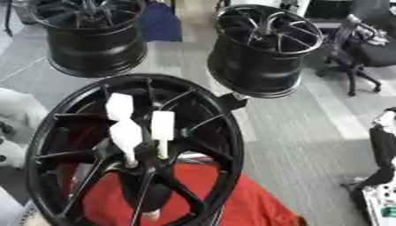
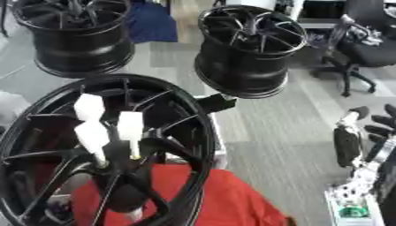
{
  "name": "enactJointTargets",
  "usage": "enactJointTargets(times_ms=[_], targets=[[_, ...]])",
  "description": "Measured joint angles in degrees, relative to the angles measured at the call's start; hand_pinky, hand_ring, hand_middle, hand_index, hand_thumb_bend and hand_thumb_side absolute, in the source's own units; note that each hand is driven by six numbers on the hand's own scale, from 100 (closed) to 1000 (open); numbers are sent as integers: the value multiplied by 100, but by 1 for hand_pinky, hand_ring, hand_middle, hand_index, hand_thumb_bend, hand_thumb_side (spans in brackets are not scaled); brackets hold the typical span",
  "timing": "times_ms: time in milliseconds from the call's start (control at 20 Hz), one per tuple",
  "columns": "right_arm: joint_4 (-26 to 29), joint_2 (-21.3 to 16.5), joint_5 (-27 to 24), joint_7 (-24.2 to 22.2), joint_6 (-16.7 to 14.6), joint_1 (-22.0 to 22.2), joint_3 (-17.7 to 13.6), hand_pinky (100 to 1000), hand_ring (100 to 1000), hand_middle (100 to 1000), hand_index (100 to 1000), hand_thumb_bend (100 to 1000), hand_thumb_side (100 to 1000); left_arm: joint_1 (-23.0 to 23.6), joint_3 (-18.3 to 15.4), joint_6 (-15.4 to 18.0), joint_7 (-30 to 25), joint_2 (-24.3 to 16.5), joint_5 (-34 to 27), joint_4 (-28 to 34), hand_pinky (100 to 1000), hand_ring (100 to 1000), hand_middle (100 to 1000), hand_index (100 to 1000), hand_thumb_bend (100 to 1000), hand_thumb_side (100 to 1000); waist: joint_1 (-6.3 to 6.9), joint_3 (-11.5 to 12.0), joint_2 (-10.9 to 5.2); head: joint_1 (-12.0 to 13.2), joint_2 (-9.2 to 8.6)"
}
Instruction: Pull the pin out of the wheel hub.
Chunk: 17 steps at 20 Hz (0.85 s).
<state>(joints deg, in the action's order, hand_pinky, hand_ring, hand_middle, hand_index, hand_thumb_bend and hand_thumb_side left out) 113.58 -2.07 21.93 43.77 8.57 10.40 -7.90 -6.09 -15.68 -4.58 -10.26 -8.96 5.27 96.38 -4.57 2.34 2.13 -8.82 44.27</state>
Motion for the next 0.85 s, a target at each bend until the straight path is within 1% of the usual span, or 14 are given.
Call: enactJointTargets(times_ms=[150, 250, 550, 650, 850], targets=[[0, 48, -70, -87, -151, -33, 193, 630, 592, 616, 816, 100, 435, 0, 32, 22, -35, 1, -19, 29, 545, 715, 605, 687, 100, 758, 25, 0, 9, 93, 0], [0, 67, -109, -143, -211, -46, 288, 629, 590, 614, 815, 100, 442, 0, 43, 39, -67, 1, -27, 51, 545, 717, 606, 687, 100, 754, 36, 0, 14, 203, 0], [0, 78, -189, -243, -304, -80, 461, 628, 588, 612, 814, 100, 445, 0, 100, 82, -148, 2, -72, 137, 545, 722, 607, 688, 100, 747, 68, -15, 58, 508, 0], [0, 82, -194, -263, -323, -78, 491, 628, 588, 612, 813, 100, 446, 0, 109, 96, -173, 2, -73, 142, 545, 722, 608, 688, 100, 747, 76, -35, 80, 556, 0], [0, 96, -226, -293, -334, -77, 537, 628, 588, 612, 813, 100, 448, 0, 146, 118, -224, 2, -75, 175, 545, 724, 608, 688, 100, 748, 95, -68, 90, 565, 0]])
